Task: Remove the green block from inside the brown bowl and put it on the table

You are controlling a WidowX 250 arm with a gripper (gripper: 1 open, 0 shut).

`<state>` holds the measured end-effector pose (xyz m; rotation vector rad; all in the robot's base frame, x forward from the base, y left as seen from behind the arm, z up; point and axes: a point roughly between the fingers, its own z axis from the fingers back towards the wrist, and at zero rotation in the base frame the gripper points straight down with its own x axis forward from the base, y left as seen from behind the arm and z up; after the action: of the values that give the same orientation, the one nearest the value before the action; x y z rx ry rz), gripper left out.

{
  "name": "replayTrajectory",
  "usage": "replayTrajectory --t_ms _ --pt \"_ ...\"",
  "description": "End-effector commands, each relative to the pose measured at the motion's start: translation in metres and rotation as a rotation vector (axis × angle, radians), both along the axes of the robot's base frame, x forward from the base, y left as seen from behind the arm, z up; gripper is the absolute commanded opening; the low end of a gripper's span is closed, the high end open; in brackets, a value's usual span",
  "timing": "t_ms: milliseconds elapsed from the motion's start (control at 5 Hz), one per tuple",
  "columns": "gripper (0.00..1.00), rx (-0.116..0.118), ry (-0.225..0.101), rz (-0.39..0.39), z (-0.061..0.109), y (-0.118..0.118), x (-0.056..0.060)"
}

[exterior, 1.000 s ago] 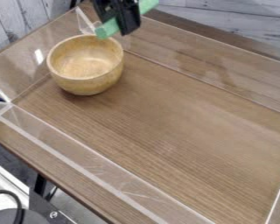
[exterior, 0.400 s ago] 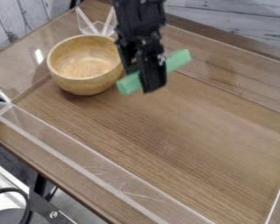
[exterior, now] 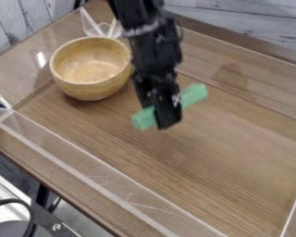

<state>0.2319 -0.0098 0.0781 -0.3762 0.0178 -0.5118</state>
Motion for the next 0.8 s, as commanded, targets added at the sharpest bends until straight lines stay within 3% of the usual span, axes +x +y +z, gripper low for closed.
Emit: replayTrajectory --t_ms 0,200,400,600 --pt "0.0 0.029 -0.03 -0.051 -0.012 0.004 0.012" --pt "0.0 0.048 -0.032 -0.091 -0.026 0.006 0.021" --pt "0.0 0.046 -0.058 -0.179 -0.04 0.009 0.022" --pt "0.0 0.051 -0.078 -0.217 -0.044 0.015 0.023"
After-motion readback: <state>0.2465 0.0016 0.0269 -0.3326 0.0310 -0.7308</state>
